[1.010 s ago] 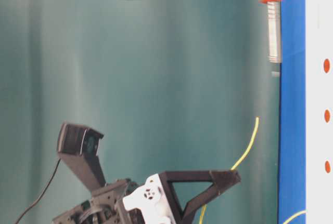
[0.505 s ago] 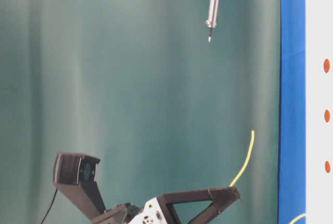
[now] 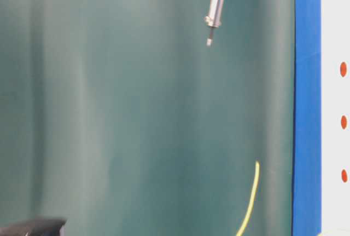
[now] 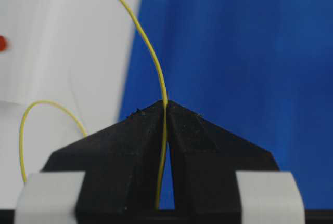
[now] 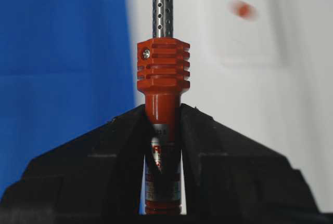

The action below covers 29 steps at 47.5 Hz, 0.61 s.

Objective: Touch the tip of the soldering iron to the tip of the solder at the mark.
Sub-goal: 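Lower wire and iron onto the blue table and open grippers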

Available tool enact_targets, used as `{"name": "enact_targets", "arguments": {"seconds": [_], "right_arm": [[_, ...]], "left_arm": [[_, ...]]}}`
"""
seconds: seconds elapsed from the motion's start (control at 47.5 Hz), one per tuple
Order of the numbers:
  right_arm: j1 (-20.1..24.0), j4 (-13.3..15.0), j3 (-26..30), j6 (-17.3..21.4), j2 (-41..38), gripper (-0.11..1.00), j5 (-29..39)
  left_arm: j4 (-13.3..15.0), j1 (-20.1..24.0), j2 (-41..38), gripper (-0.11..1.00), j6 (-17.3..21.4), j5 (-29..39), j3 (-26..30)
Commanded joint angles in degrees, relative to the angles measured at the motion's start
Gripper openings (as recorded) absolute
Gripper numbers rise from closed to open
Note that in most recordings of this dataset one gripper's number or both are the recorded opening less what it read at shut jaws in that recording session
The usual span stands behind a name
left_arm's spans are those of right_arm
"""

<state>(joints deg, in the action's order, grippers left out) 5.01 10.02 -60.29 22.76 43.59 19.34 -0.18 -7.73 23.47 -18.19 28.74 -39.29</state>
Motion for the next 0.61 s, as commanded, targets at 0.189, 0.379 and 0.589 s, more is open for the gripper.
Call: {"name": "enact_targets", "arguments": {"seconds": [0.189, 0.379, 0.589], "right_arm": [[9.8, -0.1, 2.4, 1.7, -6.6, 0.06, -6.7], [13.9, -0.2, 4.2, 2.3, -15.6, 0.06, -10.1], [16.0, -0.2, 5.4, 4.1, -26.3, 0.06, -15.2]], "left_arm": [[-0.1, -10.9, 2.6, 0.02, -3.3, -12.3, -5.5], [-0.1, -16.3, -1.1, 0.02, -5.2, -21.9, -9.5], [0.0, -19.9, -10.3, 0.02, -6.6, -34.2, -12.3]]}}
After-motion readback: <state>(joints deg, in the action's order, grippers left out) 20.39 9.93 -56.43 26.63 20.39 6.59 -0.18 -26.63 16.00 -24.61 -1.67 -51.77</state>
